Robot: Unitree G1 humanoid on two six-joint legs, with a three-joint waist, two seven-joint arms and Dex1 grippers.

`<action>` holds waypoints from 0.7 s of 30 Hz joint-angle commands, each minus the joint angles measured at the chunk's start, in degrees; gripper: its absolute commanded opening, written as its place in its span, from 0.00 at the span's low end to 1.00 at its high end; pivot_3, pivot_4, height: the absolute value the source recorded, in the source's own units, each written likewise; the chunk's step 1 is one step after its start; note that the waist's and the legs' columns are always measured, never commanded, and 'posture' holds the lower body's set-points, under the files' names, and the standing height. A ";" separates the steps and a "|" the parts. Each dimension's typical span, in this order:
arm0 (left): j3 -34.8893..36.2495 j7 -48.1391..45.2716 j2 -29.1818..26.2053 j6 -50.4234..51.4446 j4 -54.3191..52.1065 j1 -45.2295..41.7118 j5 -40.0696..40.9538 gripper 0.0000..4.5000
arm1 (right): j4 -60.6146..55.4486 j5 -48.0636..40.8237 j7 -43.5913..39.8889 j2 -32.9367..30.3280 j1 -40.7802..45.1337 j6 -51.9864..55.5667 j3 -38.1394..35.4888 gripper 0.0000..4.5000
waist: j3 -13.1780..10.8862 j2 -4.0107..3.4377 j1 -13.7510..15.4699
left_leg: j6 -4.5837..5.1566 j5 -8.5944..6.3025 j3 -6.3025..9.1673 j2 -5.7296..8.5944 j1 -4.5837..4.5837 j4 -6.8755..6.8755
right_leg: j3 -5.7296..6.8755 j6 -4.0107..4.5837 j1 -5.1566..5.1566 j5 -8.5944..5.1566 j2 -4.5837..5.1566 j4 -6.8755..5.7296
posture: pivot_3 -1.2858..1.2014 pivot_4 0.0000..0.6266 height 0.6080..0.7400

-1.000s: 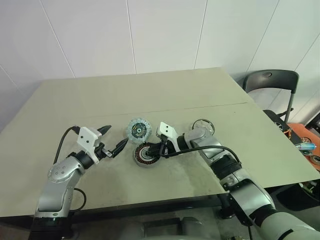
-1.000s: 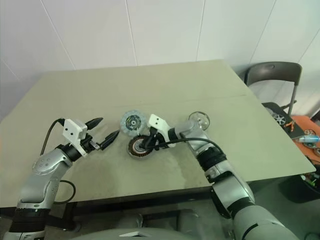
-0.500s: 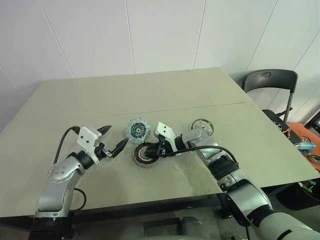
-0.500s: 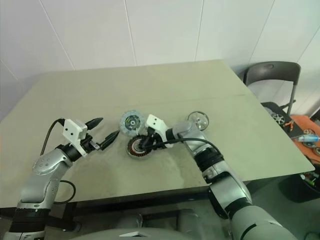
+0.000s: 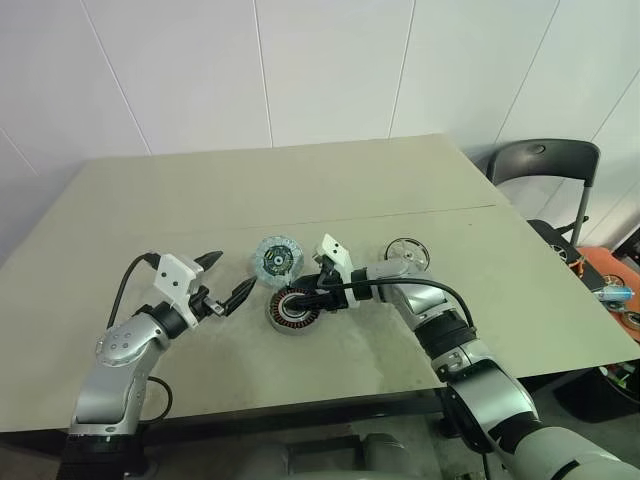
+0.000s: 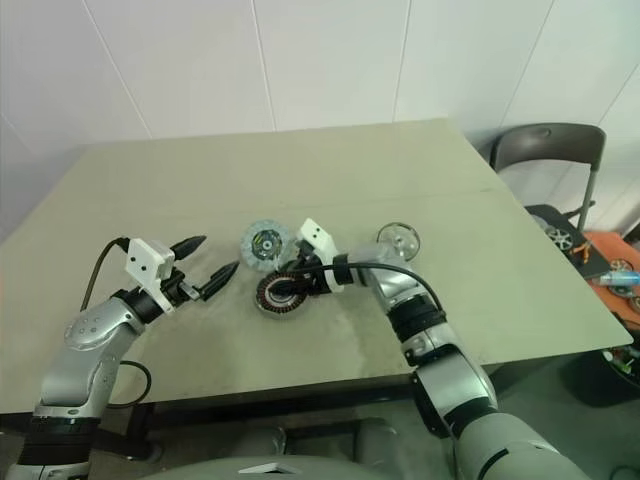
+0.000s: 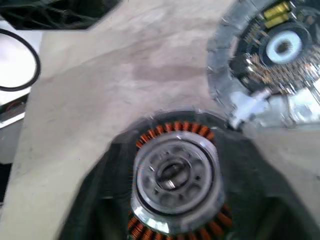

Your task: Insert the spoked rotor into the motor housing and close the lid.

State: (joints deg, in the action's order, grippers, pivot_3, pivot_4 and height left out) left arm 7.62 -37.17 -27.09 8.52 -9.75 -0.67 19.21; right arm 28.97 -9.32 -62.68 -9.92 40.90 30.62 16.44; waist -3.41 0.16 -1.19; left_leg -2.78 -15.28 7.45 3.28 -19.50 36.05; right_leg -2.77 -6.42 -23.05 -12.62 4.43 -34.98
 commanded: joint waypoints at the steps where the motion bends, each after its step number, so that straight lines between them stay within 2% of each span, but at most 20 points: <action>1: 0.71 -0.17 -0.88 -0.05 -1.76 -1.31 0.27 1.00 | -0.27 -0.08 0.28 0.01 0.82 -1.87 -0.59 0.31 | 0.00 0.00 -0.03 | 0.00 0.00 0.00 0.00 0.00 0.00 | 0.00 0.00 -0.01 0.00 0.00 0.00 | 0.52 0.00 1.00; 5: 0.48 -0.16 -0.85 0.21 -1.94 -1.58 0.22 1.00 | 0.84 1.75 1.25 -0.13 0.35 -4.18 0.63 0.01 | 0.00 0.00 -0.01 | 0.00 0.00 0.00 0.00 0.00 0.00 | 0.00 0.00 -0.01 0.00 0.00 -0.01 | 0.52 0.00 1.00; 13: 0.62 -0.05 -0.88 0.95 -2.95 -1.29 0.37 1.00 | 0.80 2.44 1.05 0.62 -0.65 -3.56 2.09 0.01 | 0.00 0.00 -0.13 | 0.00 0.00 -0.01 0.00 0.01 0.00 | 0.00 -0.01 -0.01 0.00 0.00 -0.02 | 0.52 0.00 1.00; 21: 1.19 -0.24 -1.49 1.16 -2.88 -1.25 0.46 1.00 | -0.82 -0.73 -0.24 2.04 -0.90 -2.11 0.17 0.01 | 0.00 0.00 -0.51 | 0.00 0.00 0.00 -0.01 0.02 -0.03 | 0.00 0.00 -0.02 0.00 -0.01 -0.04 | 0.52 0.00 1.00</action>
State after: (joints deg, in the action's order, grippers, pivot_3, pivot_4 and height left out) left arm 7.64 -37.23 -27.77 9.88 -11.06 -0.93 19.24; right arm 30.26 -8.53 -62.39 -8.98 39.47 28.21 17.24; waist -3.41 0.16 -1.70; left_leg -2.78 -15.28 7.46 3.27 -19.49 36.02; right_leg -2.77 -6.43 -23.08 -12.62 4.42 -35.02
